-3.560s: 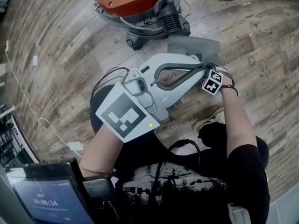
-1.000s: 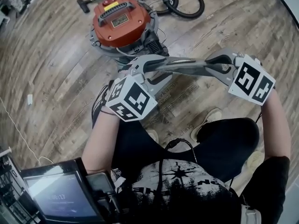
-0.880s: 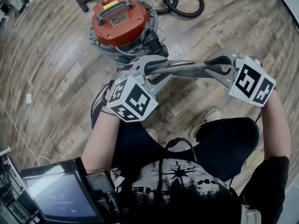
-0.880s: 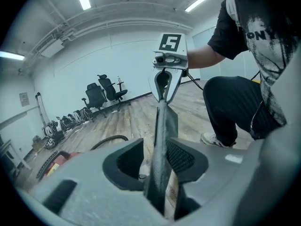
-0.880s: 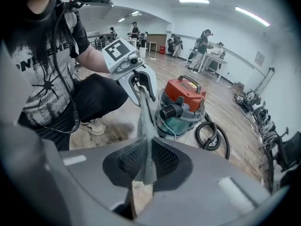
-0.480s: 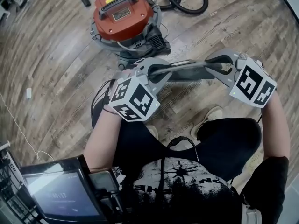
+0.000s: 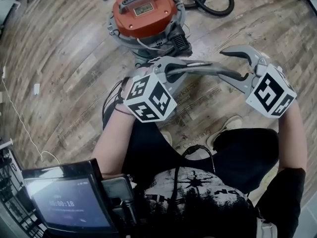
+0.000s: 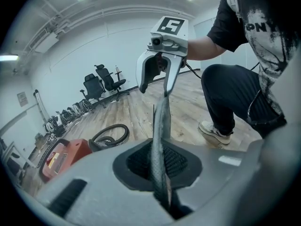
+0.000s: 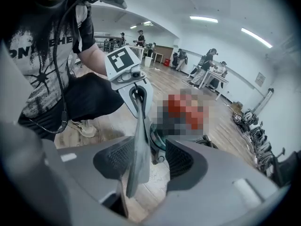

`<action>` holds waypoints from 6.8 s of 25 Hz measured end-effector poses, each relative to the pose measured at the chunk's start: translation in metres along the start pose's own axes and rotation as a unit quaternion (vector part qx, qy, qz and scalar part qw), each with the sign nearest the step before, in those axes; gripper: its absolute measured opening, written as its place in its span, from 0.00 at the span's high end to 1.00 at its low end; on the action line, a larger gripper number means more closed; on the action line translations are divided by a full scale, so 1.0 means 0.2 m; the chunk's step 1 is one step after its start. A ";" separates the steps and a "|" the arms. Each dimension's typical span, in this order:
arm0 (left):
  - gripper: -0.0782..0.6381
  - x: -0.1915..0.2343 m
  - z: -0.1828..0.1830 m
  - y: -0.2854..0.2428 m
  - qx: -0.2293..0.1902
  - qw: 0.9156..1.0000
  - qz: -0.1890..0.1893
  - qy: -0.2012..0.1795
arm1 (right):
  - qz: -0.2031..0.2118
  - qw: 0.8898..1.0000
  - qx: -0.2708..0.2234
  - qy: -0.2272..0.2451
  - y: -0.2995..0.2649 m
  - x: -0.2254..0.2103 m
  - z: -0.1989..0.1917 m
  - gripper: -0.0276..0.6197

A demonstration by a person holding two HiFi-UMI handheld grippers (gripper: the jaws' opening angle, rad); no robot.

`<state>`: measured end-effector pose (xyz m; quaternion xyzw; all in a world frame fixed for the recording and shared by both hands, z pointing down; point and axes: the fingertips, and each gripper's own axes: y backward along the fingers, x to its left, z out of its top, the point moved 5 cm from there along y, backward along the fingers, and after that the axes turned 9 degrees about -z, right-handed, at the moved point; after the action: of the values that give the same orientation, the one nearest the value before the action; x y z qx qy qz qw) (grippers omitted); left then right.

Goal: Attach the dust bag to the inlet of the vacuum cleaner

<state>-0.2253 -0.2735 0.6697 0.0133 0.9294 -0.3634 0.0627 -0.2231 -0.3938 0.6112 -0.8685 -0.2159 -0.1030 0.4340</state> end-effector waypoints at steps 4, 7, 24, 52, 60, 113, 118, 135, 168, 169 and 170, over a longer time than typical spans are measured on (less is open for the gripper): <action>0.85 -0.01 0.02 0.00 -0.011 1.000 -0.003 0.004 | 0.019 0.999 0.027 0.035 -0.13 0.09 0.00 0.61; 0.85 -0.01 0.03 0.02 -0.013 1.000 -0.003 0.004 | 0.008 0.997 0.042 0.063 -0.18 0.10 -0.01 0.73; 0.85 0.18 -0.13 -0.01 0.029 0.998 0.042 0.035 | -0.032 0.994 0.061 0.084 -0.47 -0.06 -0.01 0.89; 0.84 0.29 -0.30 -0.10 0.045 0.993 0.055 0.095 | -0.018 0.997 0.040 0.067 -0.58 -0.10 0.01 0.89; 0.85 0.29 -0.16 -0.09 0.016 0.995 0.060 0.078 | -0.030 0.998 0.057 -0.003 -0.63 -0.17 -0.13 0.87; 0.85 0.35 -0.20 -0.05 0.027 0.986 0.124 0.106 | -0.066 0.996 0.054 0.018 -0.62 -0.18 -0.06 0.90; 0.85 0.32 -0.33 -0.07 0.032 0.982 0.132 0.132 | -0.088 0.991 0.049 0.094 -0.61 -0.14 0.06 0.91; 0.84 0.42 -0.21 -0.06 0.021 0.983 0.137 0.120 | -0.086 0.995 0.046 0.021 -0.70 -0.24 -0.09 0.88; 0.85 0.46 -0.23 -0.04 0.037 0.979 0.162 0.117 | -0.109 0.994 0.016 0.025 -0.71 -0.26 -0.07 0.89; 0.84 0.47 -0.22 -0.04 0.033 0.979 0.162 0.116 | -0.111 0.993 0.020 0.026 -0.71 -0.26 -0.07 0.89; 0.84 0.47 -0.23 -0.04 0.027 0.979 0.163 0.118 | -0.114 0.993 0.022 0.029 -0.70 -0.25 -0.06 0.89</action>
<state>-0.3237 -0.2498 0.6961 0.2088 0.9057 -0.3689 0.0104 -0.3333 -0.3437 0.7003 -0.8252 -0.3028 -0.1720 0.4447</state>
